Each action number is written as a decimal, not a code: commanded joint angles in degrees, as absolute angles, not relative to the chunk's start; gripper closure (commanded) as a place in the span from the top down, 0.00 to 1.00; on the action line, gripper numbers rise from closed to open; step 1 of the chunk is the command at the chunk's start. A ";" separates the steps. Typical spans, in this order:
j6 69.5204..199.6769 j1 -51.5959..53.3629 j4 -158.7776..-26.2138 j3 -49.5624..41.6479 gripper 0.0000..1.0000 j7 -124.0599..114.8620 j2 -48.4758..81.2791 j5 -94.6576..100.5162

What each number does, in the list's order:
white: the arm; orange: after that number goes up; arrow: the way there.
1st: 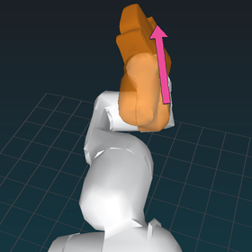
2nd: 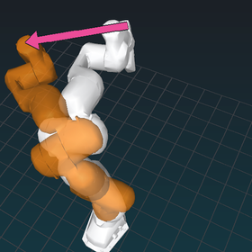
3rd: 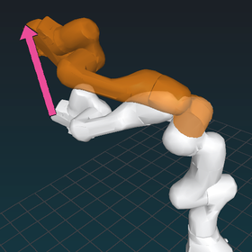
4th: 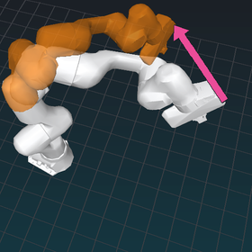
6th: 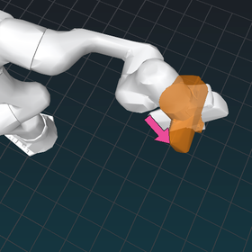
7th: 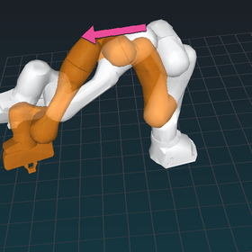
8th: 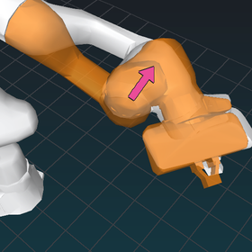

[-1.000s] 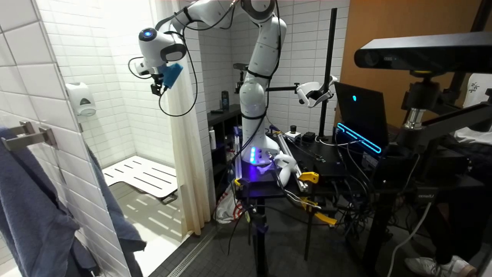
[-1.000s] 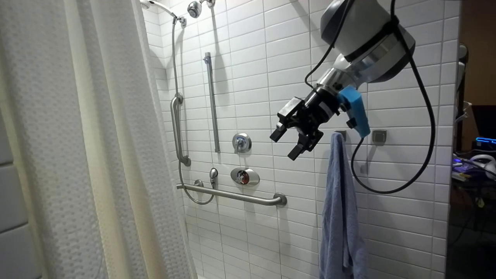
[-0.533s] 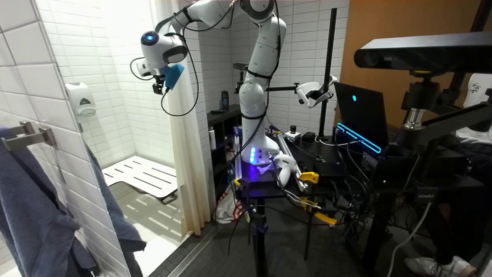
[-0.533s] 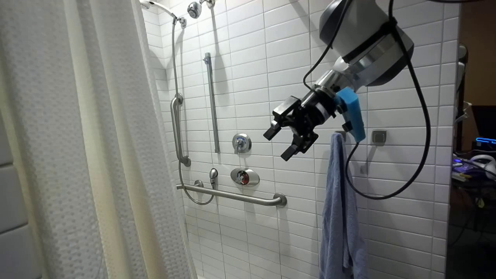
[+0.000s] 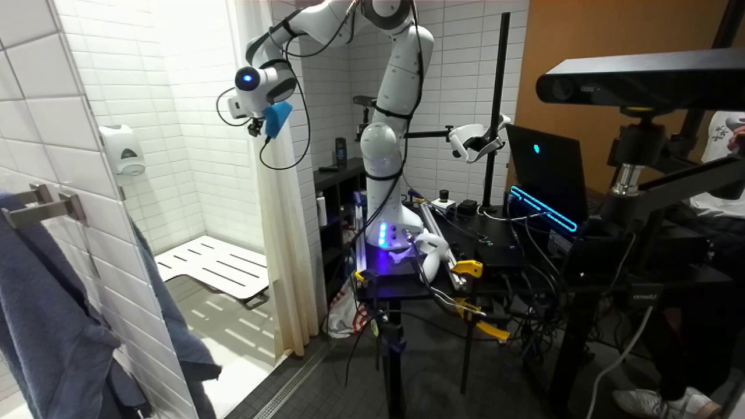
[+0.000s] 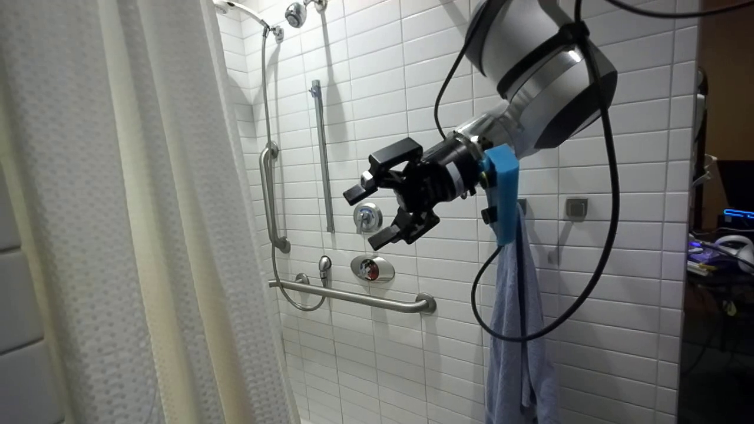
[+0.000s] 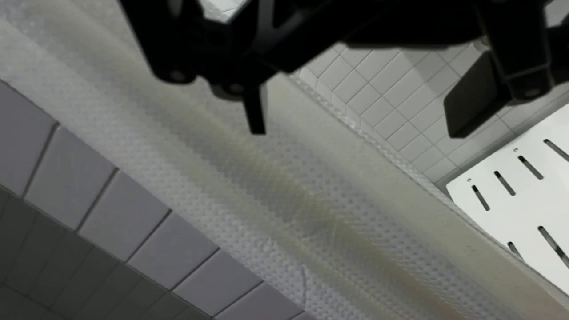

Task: Close the curtain railing

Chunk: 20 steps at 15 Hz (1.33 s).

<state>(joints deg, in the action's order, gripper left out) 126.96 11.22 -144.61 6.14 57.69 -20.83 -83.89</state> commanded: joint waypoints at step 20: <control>150.85 12.52 -140.71 23.79 1.00 103.74 -16.29 -112.60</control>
<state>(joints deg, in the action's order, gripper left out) 150.63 13.56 -142.24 23.63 98.74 -18.07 -111.85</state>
